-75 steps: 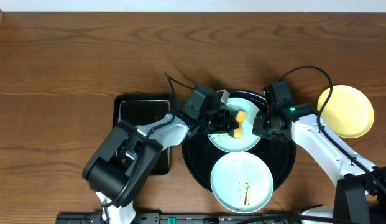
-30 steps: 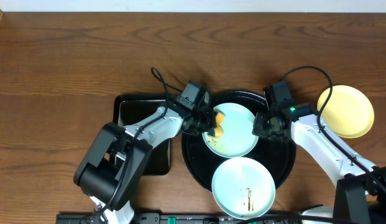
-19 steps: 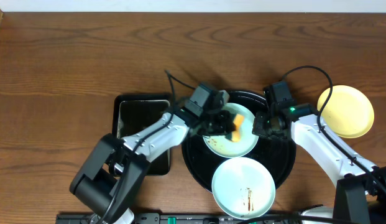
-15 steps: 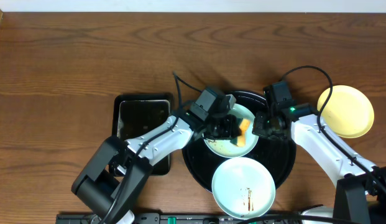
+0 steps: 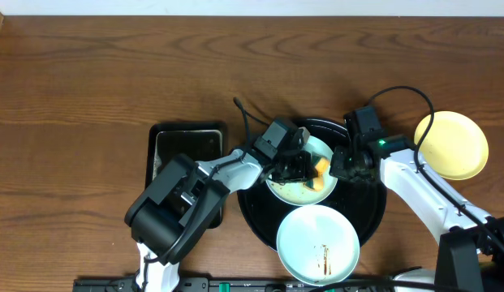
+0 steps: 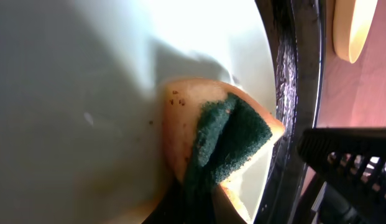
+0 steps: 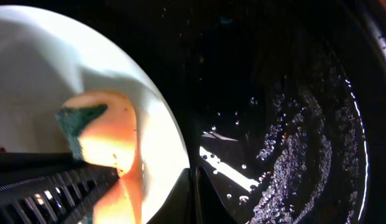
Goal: Clean dirty plates on tray and stack at the side
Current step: 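Scrub the light-blue plate surface with the sponge in the left gripper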
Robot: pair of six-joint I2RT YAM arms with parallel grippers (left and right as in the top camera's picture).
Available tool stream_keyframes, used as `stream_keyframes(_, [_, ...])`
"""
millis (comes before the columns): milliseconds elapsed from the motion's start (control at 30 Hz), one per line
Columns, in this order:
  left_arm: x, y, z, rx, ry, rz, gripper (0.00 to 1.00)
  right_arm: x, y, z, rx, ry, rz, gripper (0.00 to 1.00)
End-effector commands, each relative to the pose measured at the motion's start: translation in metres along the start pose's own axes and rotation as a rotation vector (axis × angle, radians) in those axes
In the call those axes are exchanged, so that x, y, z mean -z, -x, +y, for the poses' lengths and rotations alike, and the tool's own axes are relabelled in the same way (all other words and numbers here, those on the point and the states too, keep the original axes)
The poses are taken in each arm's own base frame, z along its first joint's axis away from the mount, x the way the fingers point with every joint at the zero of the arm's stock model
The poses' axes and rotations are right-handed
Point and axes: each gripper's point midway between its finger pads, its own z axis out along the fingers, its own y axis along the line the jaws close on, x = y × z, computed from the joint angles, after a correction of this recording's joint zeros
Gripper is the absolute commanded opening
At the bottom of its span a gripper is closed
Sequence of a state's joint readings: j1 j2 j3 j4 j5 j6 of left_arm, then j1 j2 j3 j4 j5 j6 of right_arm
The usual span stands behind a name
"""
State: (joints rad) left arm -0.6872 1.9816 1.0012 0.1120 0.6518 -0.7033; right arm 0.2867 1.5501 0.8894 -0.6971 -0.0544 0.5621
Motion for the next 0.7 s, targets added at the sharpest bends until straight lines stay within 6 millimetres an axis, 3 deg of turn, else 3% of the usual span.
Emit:
stream_keyframes(0, [0.0, 0.016, 0.035, 0.052, 0.107, -0.06, 0.08, 0.005, 0.002, 0.006, 0.036, 0.01, -0.013, 0.02])
stream_keyframes(167, [0.015, 0.031, 0.049, 0.098, 0.119, -0.093, 0.07, 0.005, 0.001, 0.006, 0.036, 0.013, -0.012, 0.02])
stream_keyframes(200, [0.017, 0.031, 0.053, 0.104, 0.127, -0.092, 0.07, 0.005, 0.0, 0.007, 0.036, 0.016, -0.007, 0.37])
stream_keyframes(233, [0.018, 0.031, 0.055, 0.106, 0.133, -0.088, 0.08, 0.004, 0.0, 0.007, 0.036, 0.015, -0.007, 0.82])
stream_keyframes(267, [0.018, 0.03, 0.056, 0.102, 0.135, -0.085, 0.07, 0.004, 0.0, 0.007, 0.036, 0.016, -0.007, 0.89])
stream_keyframes(400, [0.018, 0.027, 0.059, 0.104, 0.145, -0.074, 0.07, -0.001, -0.001, 0.008, 0.036, 0.031, -0.005, 0.91])
stream_keyframes(500, [0.018, 0.026, 0.059, 0.1, 0.148, -0.069, 0.07, -0.006, -0.002, 0.013, 0.035, 0.055, 0.004, 0.73])
stream_keyframes(567, [0.018, 0.025, 0.06, 0.104, 0.152, -0.065, 0.07, -0.01, -0.002, 0.016, 0.035, 0.068, 0.012, 0.69])
stream_keyframes(633, [0.018, 0.024, 0.061, 0.105, 0.154, -0.062, 0.07, -0.016, -0.002, 0.019, 0.035, 0.079, 0.025, 0.51])
stream_keyframes(667, [0.018, 0.023, 0.061, 0.101, 0.156, -0.059, 0.07, -0.021, -0.003, 0.021, 0.034, 0.084, 0.034, 0.49])
